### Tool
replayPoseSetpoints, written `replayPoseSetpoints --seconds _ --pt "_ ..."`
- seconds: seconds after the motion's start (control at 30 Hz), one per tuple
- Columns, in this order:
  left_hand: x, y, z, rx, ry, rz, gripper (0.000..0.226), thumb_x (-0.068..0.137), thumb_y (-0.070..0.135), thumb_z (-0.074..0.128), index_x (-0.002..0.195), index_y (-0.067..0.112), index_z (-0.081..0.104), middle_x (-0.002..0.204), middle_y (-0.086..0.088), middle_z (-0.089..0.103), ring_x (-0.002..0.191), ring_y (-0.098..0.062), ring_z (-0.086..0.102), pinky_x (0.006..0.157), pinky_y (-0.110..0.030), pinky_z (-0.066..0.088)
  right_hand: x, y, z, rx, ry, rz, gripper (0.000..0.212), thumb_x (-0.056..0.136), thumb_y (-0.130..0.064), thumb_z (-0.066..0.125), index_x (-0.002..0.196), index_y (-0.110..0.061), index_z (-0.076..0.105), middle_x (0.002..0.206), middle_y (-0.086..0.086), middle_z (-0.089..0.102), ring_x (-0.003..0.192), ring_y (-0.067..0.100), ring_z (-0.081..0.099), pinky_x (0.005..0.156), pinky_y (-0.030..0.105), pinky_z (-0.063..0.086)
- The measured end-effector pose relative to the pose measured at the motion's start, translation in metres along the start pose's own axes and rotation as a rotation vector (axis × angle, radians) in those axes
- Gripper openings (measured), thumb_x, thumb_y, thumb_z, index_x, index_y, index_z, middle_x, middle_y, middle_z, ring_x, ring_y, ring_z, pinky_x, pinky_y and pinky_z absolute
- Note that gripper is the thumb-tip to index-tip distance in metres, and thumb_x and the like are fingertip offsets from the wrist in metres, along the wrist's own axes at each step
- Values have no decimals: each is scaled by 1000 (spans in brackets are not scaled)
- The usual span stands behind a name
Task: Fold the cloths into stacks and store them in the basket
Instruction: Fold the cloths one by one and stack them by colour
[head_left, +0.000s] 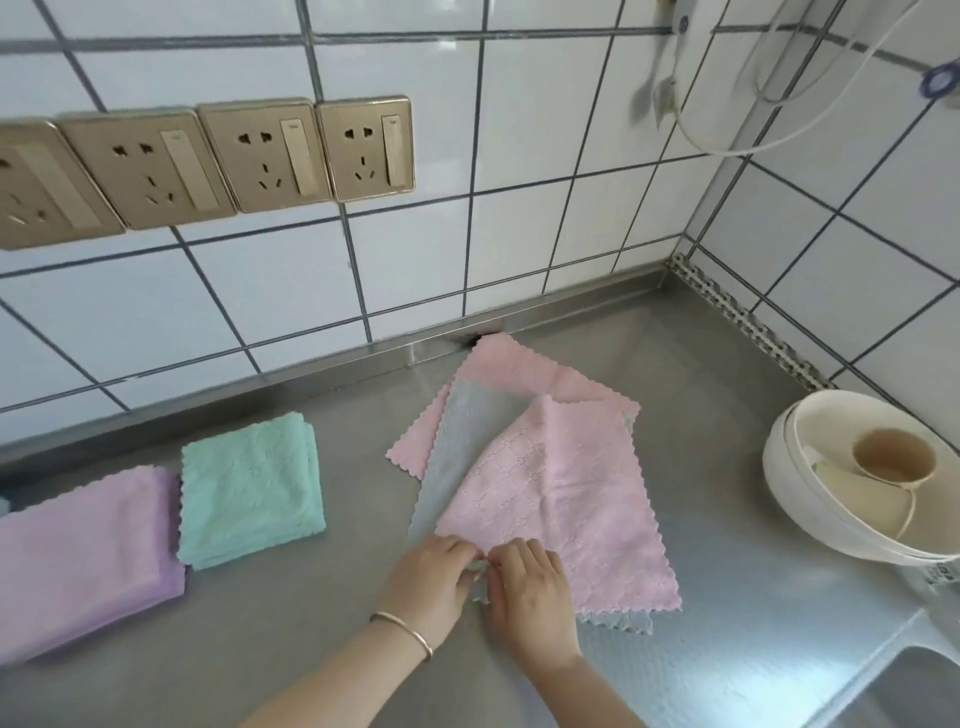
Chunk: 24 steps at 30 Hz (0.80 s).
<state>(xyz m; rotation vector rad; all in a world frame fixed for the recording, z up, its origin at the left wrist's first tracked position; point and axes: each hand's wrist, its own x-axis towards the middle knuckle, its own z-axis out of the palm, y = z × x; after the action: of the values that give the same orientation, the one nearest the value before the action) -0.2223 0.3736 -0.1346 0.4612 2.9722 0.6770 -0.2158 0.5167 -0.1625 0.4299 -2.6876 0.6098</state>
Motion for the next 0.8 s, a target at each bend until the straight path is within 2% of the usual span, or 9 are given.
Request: replayPoseSetpoints --seconds 0.07,0.13,0.27,0.33,0.43,0.5,0.63,0.73,0.8 --pt "14 3 -9 -109 37 -108 12 77 27 58 87 25 64 83 8 68 76 -16 65 63 -24 43 8 10 -9 -16 -18 -18 8 76 -22 50 83 -25 47 67 -7 56 65 14 46 61 25 31" --pt "26 6 -18 -223 58 -203 21 87 30 48 98 22 64 92 1 70 86 -23 63 70 -31 44 16 25 -18 -87 -45 -2 16 69 -18 63 81 -24 55 66 -8 57 62 16 52 59 25 34" --pt "42 13 -53 -339 246 -258 12 90 22 53 93 20 64 60 9 53 57 -13 49 54 -27 32 43 58 -54 -117 -36 207 33 49 4 84 67 -17 65 55 -5 60 46 20 56 46 26 37" --pt "42 14 -76 -381 322 -257 16 88 28 51 92 19 64 62 14 53 57 -11 49 53 -25 33 61 66 -80 -103 29 242 30 53 11 75 68 -14 67 57 -2 63 45 24 56 47 26 37" --pt "30 11 -118 -403 431 -264 32 79 36 43 93 17 65 65 9 56 56 -13 49 52 -21 34 91 63 -123 -39 133 237 24 63 3 55 76 -12 69 64 2 67 50 29 58 49 25 38" --pt "18 5 -144 -412 498 -277 27 79 37 43 87 19 62 61 8 55 55 -9 49 53 -21 34 110 53 -148 12 122 153 21 71 3 59 82 -11 70 67 4 69 52 30 59 47 29 44" --pt "-19 -24 -191 -372 649 -336 28 82 33 52 91 10 64 73 -6 64 66 -22 54 58 -9 35 138 12 -174 98 56 53 10 85 -9 63 90 -12 72 64 6 67 54 29 58 50 30 42" --pt "-49 -51 -220 -377 695 -414 24 85 31 57 96 11 64 83 -14 68 77 -32 61 67 -29 45 149 -34 -171 295 -38 104 13 89 -13 59 90 -20 70 60 3 60 55 22 51 51 20 38" --pt "-74 -68 -237 -377 703 -484 18 86 28 59 97 14 64 84 -14 68 76 -32 59 66 -30 43 153 -65 -162 396 -121 147 12 91 -17 57 89 -18 68 59 -3 54 54 15 45 51 13 35"
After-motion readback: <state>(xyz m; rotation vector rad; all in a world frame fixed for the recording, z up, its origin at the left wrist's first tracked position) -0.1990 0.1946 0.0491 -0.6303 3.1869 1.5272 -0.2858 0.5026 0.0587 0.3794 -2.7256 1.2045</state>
